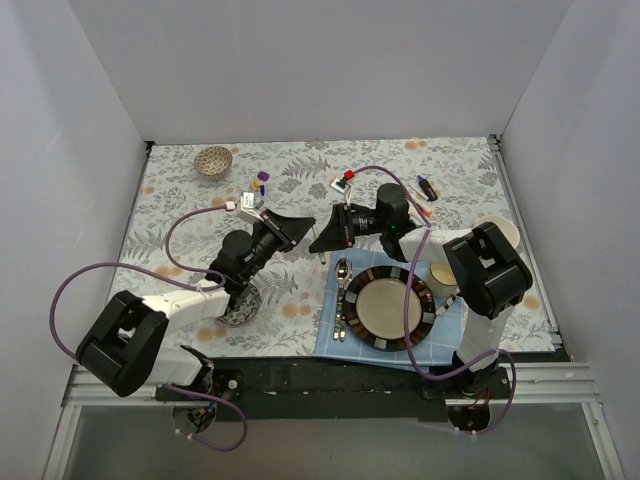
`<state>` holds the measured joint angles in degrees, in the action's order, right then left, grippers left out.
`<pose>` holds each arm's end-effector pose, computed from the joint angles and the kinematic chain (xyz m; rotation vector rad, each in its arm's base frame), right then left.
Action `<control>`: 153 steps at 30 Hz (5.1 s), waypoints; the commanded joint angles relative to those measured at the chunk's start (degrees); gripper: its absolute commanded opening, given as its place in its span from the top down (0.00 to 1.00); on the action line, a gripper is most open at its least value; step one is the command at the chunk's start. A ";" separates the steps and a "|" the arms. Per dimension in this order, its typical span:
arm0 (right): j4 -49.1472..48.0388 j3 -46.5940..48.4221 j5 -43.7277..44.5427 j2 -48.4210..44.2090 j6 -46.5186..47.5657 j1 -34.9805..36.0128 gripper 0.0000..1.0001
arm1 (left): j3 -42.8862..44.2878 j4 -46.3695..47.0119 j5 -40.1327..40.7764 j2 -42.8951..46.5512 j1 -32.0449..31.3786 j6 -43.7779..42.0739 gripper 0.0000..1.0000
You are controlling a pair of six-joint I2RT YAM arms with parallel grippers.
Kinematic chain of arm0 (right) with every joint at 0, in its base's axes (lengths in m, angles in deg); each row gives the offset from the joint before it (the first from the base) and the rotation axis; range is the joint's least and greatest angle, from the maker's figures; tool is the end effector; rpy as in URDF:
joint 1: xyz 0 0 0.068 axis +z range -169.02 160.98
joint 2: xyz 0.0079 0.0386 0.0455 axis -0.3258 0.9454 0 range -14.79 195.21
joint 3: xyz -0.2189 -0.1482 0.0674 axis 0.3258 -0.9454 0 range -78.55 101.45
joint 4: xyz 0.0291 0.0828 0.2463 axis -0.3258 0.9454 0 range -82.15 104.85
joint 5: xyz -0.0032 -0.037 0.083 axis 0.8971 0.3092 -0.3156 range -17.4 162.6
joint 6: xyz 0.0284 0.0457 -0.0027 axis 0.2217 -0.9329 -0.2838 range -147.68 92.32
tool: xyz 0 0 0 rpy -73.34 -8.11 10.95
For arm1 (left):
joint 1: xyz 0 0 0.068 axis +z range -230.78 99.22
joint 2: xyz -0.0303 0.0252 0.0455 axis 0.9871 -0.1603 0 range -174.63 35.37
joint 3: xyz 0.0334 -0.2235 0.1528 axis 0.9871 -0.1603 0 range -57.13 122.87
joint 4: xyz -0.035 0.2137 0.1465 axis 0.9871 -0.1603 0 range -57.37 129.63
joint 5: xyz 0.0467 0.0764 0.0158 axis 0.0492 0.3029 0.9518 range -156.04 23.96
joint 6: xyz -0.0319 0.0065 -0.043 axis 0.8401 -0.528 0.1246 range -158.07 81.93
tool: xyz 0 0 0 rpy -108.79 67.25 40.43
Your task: Open the pen caps
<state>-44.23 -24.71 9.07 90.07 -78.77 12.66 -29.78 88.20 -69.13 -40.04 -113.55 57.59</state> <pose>0.3053 0.2258 0.2176 -0.7496 1.8073 1.8832 0.2273 -0.1484 0.2277 -0.9349 1.6268 -1.7260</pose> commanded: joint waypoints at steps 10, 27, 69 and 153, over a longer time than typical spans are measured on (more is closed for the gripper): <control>0.28 3.11 -4.23 0.52 -0.17 0.13 0.99 | 1.47 -0.76 -1.91 1.85 -0.45 -7.23 0.52; 26.04 9.08 -0.28 -0.71 19.53 0.57 0.99 | 11.84 -18.86 0.11 0.89 -0.18 -12.16 0.63; 42.94 15.50 2.62 0.34 34.40 5.32 0.99 | 51.05 -35.93 23.21 -2.11 18.27 -50.10 1.00; 43.55 14.18 0.69 -4.49 40.28 0.92 0.99 | 15.45 -28.01 -6.93 4.84 3.24 -6.44 0.57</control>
<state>0.43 -10.89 9.90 85.08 -37.83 13.34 -17.41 60.64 -79.34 -35.37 -109.66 53.74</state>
